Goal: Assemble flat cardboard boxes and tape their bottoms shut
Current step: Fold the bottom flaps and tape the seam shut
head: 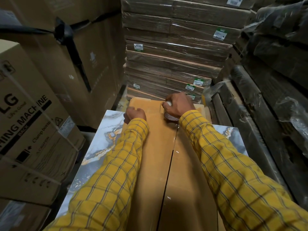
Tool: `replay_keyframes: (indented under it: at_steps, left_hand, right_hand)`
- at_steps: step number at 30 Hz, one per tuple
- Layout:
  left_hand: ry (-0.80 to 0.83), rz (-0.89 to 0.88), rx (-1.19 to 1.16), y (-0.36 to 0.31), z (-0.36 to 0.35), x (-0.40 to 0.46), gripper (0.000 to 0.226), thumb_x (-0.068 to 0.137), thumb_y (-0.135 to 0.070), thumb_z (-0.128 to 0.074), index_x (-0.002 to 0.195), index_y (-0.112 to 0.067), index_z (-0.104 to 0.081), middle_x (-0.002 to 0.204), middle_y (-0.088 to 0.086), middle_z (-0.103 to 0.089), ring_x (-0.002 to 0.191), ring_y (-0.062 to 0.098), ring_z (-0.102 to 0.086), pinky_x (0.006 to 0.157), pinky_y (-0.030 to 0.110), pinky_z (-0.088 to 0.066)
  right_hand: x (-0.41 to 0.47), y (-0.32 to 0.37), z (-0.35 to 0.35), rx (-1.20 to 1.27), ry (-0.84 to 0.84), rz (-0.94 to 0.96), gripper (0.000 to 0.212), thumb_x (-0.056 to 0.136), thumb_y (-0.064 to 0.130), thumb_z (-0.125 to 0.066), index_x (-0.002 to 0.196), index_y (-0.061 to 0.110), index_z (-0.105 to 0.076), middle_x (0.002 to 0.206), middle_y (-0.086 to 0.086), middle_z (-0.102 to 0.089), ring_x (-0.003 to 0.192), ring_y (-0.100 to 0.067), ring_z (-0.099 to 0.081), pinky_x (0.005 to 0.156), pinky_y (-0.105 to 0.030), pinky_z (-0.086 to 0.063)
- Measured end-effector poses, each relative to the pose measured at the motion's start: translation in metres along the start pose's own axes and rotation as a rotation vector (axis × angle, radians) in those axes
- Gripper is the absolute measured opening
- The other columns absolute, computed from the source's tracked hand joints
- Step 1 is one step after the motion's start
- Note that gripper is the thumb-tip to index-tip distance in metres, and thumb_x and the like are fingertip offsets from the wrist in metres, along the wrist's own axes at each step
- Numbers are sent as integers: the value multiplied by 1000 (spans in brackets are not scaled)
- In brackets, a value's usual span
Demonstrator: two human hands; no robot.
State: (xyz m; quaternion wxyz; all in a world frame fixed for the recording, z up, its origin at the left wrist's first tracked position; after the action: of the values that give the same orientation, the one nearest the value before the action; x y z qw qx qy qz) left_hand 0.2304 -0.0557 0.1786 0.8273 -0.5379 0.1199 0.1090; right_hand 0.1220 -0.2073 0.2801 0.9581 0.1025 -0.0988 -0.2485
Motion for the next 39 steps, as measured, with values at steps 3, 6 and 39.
replay_keyframes:
  at_steps: [3, 6, 39]
  left_hand:
    - [-47, -282, -58, -12, 3, -21, 31, 90, -32, -69, 113, -11, -62, 97, 7, -67, 102, 30, -63, 86, 32, -45]
    - [13, -361, 0, -14, 2, -28, 41, 81, -40, -78, 108, -12, -63, 85, -1, -64, 90, 22, -63, 79, 27, -44]
    - [102, -436, 154, -14, -4, -29, 49, 74, -46, -80, 110, -23, -55, 102, 2, -67, 99, 26, -63, 90, 41, -53]
  right_hand:
    - [-1, -4, 0, 11, -1, -9, 39, 90, 48, -55, 106, 18, -74, 96, -13, -73, 88, -33, -65, 83, -42, -56]
    - [-1, -5, 1, 7, 11, 5, 43, 89, 52, -55, 109, 18, -74, 100, -11, -74, 89, -31, -66, 84, -44, -57]
    - [-34, -112, 26, 476, 122, -160, 30, 91, 44, -68, 103, 19, -76, 104, 2, -70, 95, -16, -62, 88, -33, -48]
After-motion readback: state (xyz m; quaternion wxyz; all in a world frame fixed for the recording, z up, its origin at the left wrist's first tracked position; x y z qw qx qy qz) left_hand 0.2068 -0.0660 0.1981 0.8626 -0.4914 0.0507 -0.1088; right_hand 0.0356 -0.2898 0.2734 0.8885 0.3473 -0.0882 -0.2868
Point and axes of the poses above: each hand's wrist, its own x-axis towards the middle knuckle, its own z-axis out of the back of the hand, y = z × x, the point moved 5 cm from there along x, towards the middle knuckle
